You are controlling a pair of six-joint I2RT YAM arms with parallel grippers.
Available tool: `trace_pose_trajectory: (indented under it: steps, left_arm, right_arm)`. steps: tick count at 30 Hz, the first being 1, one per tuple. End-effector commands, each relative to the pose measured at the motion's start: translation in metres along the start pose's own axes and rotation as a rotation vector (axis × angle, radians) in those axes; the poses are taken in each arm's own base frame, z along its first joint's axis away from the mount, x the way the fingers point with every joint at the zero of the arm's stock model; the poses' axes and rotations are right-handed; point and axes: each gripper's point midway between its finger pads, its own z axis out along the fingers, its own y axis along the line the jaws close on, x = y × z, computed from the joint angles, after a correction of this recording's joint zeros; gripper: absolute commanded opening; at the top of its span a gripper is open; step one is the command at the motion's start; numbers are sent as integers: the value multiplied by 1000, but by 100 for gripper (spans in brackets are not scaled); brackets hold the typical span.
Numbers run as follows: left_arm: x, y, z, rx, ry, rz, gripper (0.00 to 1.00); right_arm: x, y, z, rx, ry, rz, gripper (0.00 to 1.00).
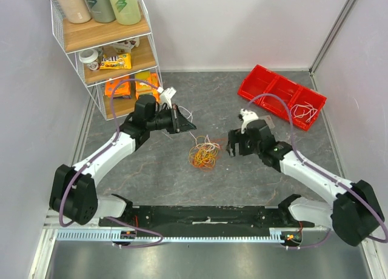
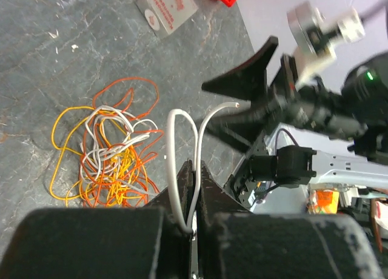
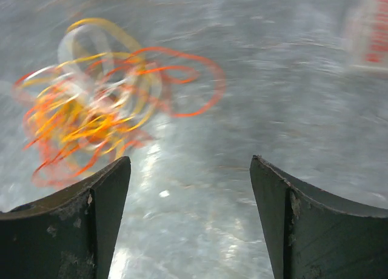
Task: Untangle the cables
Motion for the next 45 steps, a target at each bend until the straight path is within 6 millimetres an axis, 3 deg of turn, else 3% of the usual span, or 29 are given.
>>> trace_pose_trajectory:
  steps: [1,4,10,14,20,27,31,33,41,42,44,45]
  left_arm:
    - [-4,-24,2,116,49,45,2]
    - [-5,-31,1,161,50,58,2]
    - [-10,-45,-6,212,16,117,2]
    - [-11,-49,-9,225,3,131,2]
    - [-11,-56,-12,251,-1,136,2]
    - [-13,-60,-15,265,-16,151,2]
    - [-14,-62,-17,270,-29,165,2]
    - [-16,-64,-19,273,-43,176,2]
    - [-26,-77,-35,267,-140,249,2]
    - [-28,-78,-37,258,-150,253,5]
    - [-32,-74,-40,215,-171,260,33]
    - [-34,-71,-41,187,-183,267,39]
  right_arm:
    - [-24,81,-31,-300,-170,-207,87]
    - [-32,122,-46,-420,-256,-241,87]
    - [-59,183,-61,-565,-408,-236,86]
    - [-66,207,-59,-545,-457,-273,82]
    - [-71,204,-46,-445,-482,-278,67]
    - [-74,200,-48,-439,-519,-237,48]
    - [-82,200,-56,-447,-548,-203,22]
    - [-86,197,-60,-439,-562,-176,1]
    - [-117,205,-100,-506,-637,-93,0]
    - [-121,206,-105,-509,-640,-91,0]
    - [-131,207,-117,-516,-656,-78,0]
    - [-137,207,-123,-513,-666,-71,0]
